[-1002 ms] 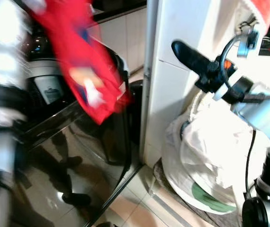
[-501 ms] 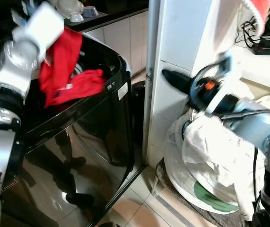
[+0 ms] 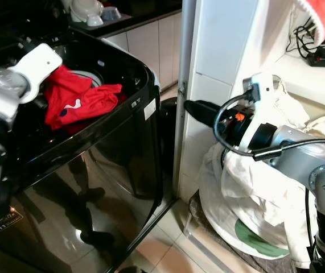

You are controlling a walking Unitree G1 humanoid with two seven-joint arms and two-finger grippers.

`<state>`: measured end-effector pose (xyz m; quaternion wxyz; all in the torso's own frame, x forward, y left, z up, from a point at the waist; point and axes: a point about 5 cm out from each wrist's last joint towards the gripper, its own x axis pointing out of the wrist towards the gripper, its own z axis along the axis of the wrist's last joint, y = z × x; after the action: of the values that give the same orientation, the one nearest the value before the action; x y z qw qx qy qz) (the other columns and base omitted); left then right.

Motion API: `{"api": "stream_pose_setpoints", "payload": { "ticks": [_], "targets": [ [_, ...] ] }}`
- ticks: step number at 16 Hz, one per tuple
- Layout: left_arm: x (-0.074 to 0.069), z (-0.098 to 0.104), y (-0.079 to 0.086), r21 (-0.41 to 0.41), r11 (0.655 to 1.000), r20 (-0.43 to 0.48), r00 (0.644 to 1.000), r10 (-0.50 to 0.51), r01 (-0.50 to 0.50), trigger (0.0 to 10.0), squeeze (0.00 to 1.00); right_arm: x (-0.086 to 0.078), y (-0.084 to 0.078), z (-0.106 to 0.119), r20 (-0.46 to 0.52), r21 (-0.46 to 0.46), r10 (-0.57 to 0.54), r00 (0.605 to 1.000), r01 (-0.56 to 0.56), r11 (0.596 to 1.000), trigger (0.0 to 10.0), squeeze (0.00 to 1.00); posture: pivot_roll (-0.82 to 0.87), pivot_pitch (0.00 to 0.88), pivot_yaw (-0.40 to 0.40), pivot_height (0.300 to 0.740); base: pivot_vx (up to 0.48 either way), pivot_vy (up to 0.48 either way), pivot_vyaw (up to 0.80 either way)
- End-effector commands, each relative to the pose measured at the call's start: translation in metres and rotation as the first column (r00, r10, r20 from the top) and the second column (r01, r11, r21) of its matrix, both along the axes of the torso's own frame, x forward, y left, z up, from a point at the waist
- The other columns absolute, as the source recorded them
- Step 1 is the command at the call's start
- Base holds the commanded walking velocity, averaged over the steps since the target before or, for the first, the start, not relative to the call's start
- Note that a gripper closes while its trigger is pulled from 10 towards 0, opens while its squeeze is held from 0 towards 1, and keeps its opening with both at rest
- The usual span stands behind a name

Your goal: Clothes washing

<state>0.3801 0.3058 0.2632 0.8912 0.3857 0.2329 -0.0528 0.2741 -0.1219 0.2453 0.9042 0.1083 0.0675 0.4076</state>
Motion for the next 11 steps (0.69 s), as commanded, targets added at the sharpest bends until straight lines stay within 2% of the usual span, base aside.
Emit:
{"api": "stream_pose_setpoints", "payload": {
  "ticks": [1, 3, 4, 5, 6, 7, 8, 9, 10, 11],
  "targets": [
    [-0.005, 0.008, 0.004, -0.029, 0.999, -0.007, 1.0, -0.015, 0.015, 10.0, 1.0, 0.001, -0.001, -0.005, -0.015, -0.042, -0.015, 1.0, 0.015, 0.999, 10.0, 0.0, -0.03, 0.0, 0.072, 0.74, 0.0, 0.0, 0.0],
    [-0.011, 0.007, -0.002, -0.096, 0.991, -0.019, 0.995, -0.097, 0.095, 10.0, 1.0, 0.009, -0.01, -0.017, -0.033, -0.14, -0.094, 0.995, 0.088, 0.986, 10.0, 0.0, -0.03, 0.0, 0.067, 0.74, 0.0, 0.0, 0.0],
    [-0.012, 0.004, -0.007, -0.119, 0.984, -0.006, 0.991, -0.133, 0.131, 10.0, 0.0, 0.012, -0.015, -0.024, -0.014, -0.207, -0.128, 0.992, 0.122, 0.971, 10.0, 0.0, -0.03, 0.0, 0.065, 0.74, 0.0, 0.0, 0.0],
    [-0.011, 0.005, -0.013, -0.13, 0.978, 0.039, 0.987, -0.157, 0.161, 10.0, 0.0, 0.015, -0.02, -0.027, -0.009, -0.232, -0.172, 0.985, 0.165, 0.959, 10.0, 0.0, -0.03, 0.0, 0.064, 0.74, 0.0, 0.0, 0.0],
    [-0.008, 0.01, -0.029, -0.183, 0.956, 0.159, 0.967, -0.2, 0.228, 10.0, 0.0, 0.024, -0.033, -0.032, 0.024, -0.285, -0.283, 0.959, 0.278, 0.917, 10.0, 0.0, -0.03, 0.0, 0.069, 0.74, 0.0, 0.0, 0.0],
    [-0.009, 0.011, -0.063, -0.306, 0.882, 0.296, 0.916, -0.269, 0.358, 10.0, 0.0, 0.036, -0.057, -0.037, 0.057, -0.32, -0.47, 0.881, 0.462, 0.827, 10.0, 0.0, -0.04, 0.0, 0.069, 0.74, 0.0, 0.0, 0.0],
    [-0.013, 0.007, -0.084, -0.349, 0.824, 0.348, 0.878, -0.329, 0.446, 10.0, 0.0, 0.04, -0.07, -0.04, 0.085, -0.36, -0.542, 0.836, 0.533, 0.766, 10.0, 0.0, -0.04, 0.0, 0.068, 0.74, 0.0, 0.0, 0.0],
    [-0.017, 0.004, -0.098, -0.374, 0.777, 0.378, 0.848, -0.372, 0.507, 10.0, 0.0, 0.041, -0.076, -0.043, 0.09, -0.381, -0.567, 0.819, 0.554, 0.74, 10.0, 0.0, -0.04, 0.0, 0.068, 0.74, 0.0, 0.0, 0.0],
    [-0.034, -0.01, -0.141, -0.435, 0.596, 0.454, 0.736, -0.502, 0.675, 10.0, 0.0, 0.041, -0.092, -0.054, 0.096, -0.468, -0.622, 0.777, 0.587, 0.661, 10.0, 1.0, -0.04, 0.0, 0.062, 0.74, 0.0, 0.0, 0.0],
    [-0.039, -0.017, -0.153, -0.452, 0.554, 0.45, 0.715, -0.535, 0.699, 10.0, 0.0, 0.04, -0.096, -0.057, 0.097, -0.491, -0.634, 0.768, 0.591, 0.64, 10.0, 1.0, -0.04, 0.0, 0.062, 0.74, 0.0, 0.0, 0.0]
  ]
}}
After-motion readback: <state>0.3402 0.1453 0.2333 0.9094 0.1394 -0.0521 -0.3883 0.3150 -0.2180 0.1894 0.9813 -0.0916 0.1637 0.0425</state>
